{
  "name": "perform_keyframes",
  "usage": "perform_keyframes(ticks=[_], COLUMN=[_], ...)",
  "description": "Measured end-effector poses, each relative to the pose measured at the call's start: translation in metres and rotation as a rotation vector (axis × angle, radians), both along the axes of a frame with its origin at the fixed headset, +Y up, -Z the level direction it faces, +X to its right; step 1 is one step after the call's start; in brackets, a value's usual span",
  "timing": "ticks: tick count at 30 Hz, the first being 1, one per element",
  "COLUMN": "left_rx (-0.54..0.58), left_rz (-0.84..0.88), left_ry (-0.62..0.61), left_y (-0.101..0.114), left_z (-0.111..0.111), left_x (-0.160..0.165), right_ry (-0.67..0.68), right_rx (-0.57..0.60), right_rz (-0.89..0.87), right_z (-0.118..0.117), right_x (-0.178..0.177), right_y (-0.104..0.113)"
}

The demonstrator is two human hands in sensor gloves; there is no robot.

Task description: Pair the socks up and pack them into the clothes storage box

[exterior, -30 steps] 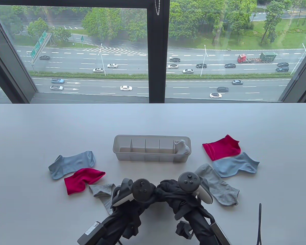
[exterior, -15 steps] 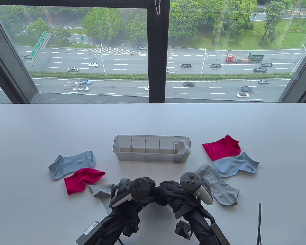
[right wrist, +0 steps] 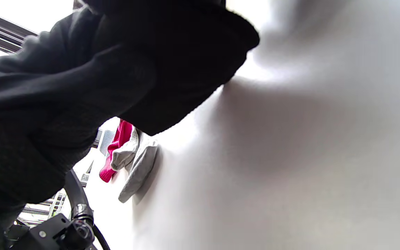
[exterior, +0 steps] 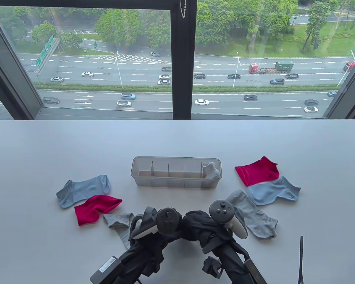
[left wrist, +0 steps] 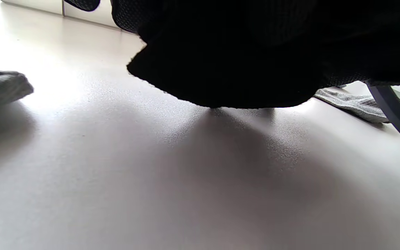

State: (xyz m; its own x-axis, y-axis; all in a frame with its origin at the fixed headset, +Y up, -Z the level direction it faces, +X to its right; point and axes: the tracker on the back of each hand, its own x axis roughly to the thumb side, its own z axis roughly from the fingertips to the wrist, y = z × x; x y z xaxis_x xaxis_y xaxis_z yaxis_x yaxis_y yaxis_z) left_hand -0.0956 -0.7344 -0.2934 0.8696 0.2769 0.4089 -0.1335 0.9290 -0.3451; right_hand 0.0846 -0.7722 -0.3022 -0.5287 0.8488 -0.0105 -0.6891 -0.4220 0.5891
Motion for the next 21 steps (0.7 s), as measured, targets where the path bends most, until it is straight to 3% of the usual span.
perform_keyframes(ticks=[3, 6, 11, 13, 16, 18, 21], left_rx=[-0.027, 0.038, 0.119, 0.098, 0.159, 0.225, 0.182], left_rz=[0.021, 0.046, 0.116, 0.073, 0.063, 0.087, 0.085], left_ry=[-0.002, 0.028, -0.004, -0.006, 0.039, 0.025, 0.023], left_y=[-0.002, 0.0, 0.005, 0.001, 0.002, 0.003, 0.003], left_z=[-0.001, 0.0, 0.003, 0.004, 0.004, 0.003, 0.001], left_x=[-0.003, -0.004, -0.001, 0.0, 0.0, -0.003, -0.005], right_ry=[0.087, 0.009, -0.117, -0.109, -0.079, -0.076, -0.003], right_rx=[0.01, 0.08, 0.005, -0.012, -0.029, 0.016, 0.146], right_rz=[0.034, 0.067, -0.106, -0.142, -0.131, -0.084, 0.057], right_z=[-0.001, -0.002, -0.001, -0.001, 0.0, 0.0, -0.001], right_x=[-0.003, 0.0, 0.008, 0.008, 0.006, 0.005, 0.003], right_y=[0.004, 0.009, 0.007, 0.007, 0.006, 0.01, 0.019])
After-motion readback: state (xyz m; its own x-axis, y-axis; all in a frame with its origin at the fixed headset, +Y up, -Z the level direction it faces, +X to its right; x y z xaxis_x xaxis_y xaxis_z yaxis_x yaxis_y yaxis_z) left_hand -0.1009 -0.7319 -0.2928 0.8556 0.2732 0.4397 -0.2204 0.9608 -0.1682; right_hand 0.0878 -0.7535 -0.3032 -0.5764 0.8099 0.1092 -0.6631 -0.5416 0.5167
